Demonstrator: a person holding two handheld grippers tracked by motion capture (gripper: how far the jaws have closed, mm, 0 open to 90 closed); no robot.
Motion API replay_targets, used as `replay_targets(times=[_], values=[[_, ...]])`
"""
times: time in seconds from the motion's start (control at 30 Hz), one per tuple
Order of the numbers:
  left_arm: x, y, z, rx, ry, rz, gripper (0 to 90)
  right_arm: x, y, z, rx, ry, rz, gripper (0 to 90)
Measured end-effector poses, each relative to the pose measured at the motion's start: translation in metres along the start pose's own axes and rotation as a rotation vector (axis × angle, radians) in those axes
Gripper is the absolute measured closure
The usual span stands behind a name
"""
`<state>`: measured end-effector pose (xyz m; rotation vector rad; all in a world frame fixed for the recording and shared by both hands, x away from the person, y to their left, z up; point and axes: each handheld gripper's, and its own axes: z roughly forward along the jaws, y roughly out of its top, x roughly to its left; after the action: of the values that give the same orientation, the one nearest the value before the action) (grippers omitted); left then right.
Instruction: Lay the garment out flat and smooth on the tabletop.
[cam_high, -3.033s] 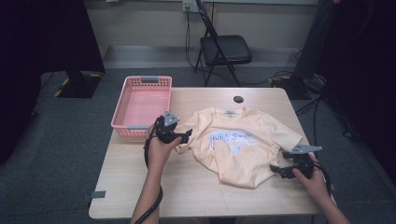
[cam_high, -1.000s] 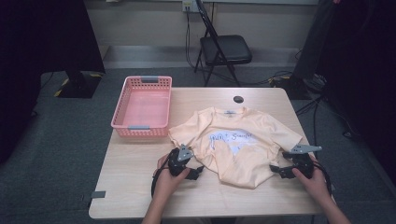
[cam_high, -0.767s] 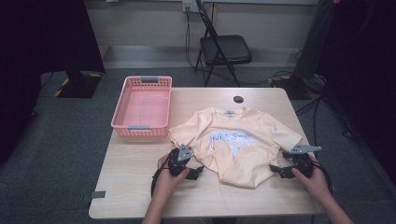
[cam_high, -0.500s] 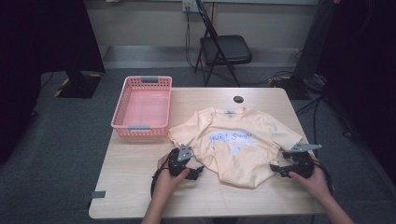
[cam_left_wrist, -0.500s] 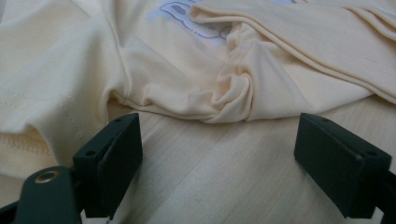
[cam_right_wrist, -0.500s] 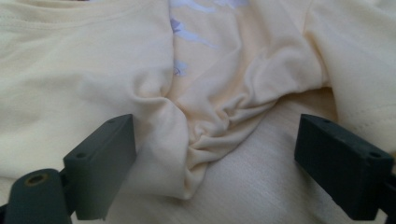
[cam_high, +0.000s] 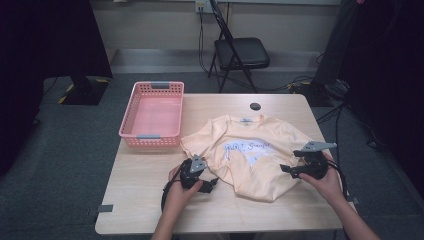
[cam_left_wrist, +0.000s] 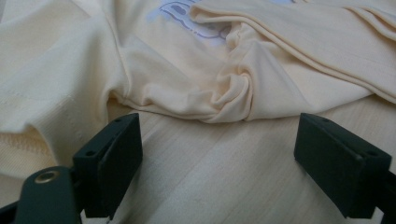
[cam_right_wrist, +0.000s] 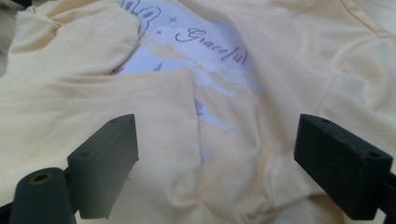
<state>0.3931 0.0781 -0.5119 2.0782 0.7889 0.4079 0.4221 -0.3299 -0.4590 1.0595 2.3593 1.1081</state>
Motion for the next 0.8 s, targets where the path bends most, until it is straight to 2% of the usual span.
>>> replay_targets(times=[0.07,0.23,0.37,0.43,0.57,0.8], values=[[0.0,0.0,0.0,-0.001,0.0,0.0,15.3,0.002,0.004,0.007,-0.007,0.015,0.008,18.8],[0.0,0.0,0.0,0.0,0.0,0.0,15.3,0.006,0.012,0.025,0.002,0.018,0.009,24.6],[0.0,0.0,0.0,0.0,0.0,0.001,15.3,0.009,0.015,0.039,0.03,0.04,0.003,38.4],[0.0,0.0,0.0,0.0,0.001,0.002,15.3,0.011,0.016,0.046,0.051,0.045,-0.009,42.5],[0.0,0.0,0.0,0.0,0.0,0.0,15.3,0.013,0.018,0.053,0.066,0.026,-0.002,53.4],[0.0,0.0,0.0,0.0,0.001,0.002,15.3,0.011,0.022,0.063,0.072,0.028,0.01,57.3]])
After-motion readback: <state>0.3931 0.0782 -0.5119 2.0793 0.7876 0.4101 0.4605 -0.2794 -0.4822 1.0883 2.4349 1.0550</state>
